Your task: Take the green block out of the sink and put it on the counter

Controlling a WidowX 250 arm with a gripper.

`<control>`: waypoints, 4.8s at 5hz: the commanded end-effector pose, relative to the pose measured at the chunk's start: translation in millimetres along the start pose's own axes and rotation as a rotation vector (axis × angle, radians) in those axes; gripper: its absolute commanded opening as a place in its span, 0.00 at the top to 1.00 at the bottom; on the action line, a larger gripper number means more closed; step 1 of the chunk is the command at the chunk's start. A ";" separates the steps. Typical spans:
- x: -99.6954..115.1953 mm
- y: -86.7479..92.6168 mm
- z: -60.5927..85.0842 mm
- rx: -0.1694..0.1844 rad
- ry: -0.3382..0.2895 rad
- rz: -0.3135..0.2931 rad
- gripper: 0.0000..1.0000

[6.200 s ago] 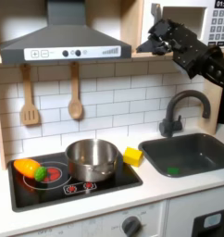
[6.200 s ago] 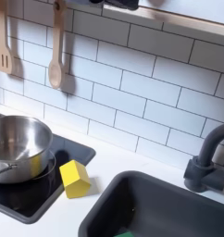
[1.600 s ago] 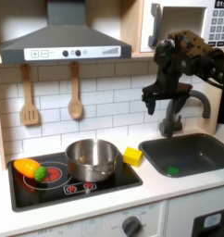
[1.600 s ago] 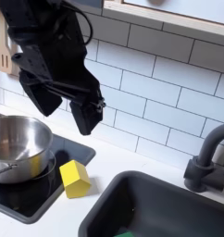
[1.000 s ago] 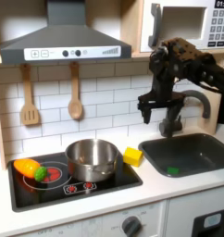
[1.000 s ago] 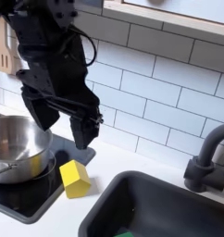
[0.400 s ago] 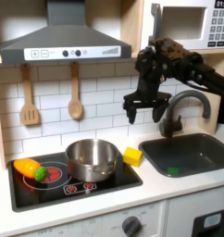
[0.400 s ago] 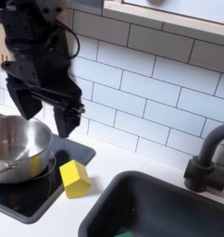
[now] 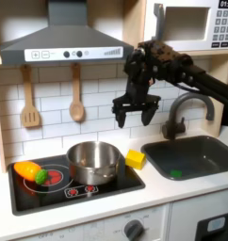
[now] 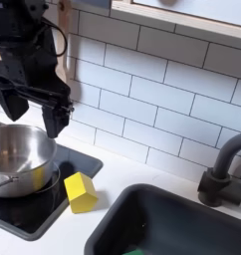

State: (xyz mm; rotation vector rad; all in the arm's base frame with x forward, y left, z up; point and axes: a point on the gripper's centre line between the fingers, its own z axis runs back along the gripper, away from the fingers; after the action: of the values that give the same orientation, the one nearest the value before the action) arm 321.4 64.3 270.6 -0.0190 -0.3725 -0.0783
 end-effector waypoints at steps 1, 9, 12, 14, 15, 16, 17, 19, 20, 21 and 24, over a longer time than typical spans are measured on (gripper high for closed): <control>-2.5 25.6 -13.2 0.042 0.044 0.055 0.00; 3.5 57.5 -64.8 0.019 0.095 0.112 0.00; -2.6 62.7 -88.9 0.025 0.123 0.115 0.00; -9.4 60.1 -109.3 0.021 0.157 0.093 0.00; -13.3 63.9 -112.2 0.022 0.166 0.102 0.00; -13.3 68.9 -111.0 0.025 0.166 0.110 0.00; -10.5 72.8 -109.0 0.027 0.162 0.125 0.00; -9.9 88.2 -110.5 0.042 0.164 0.168 0.00; -8.3 87.1 -112.4 0.042 0.167 0.162 0.00; -8.8 91.8 -111.9 0.047 0.169 0.166 0.00; -0.8 100.2 -110.0 0.062 0.153 0.179 0.00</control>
State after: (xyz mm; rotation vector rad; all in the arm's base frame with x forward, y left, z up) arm 368.2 164.0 165.1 0.0120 -0.2158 0.1201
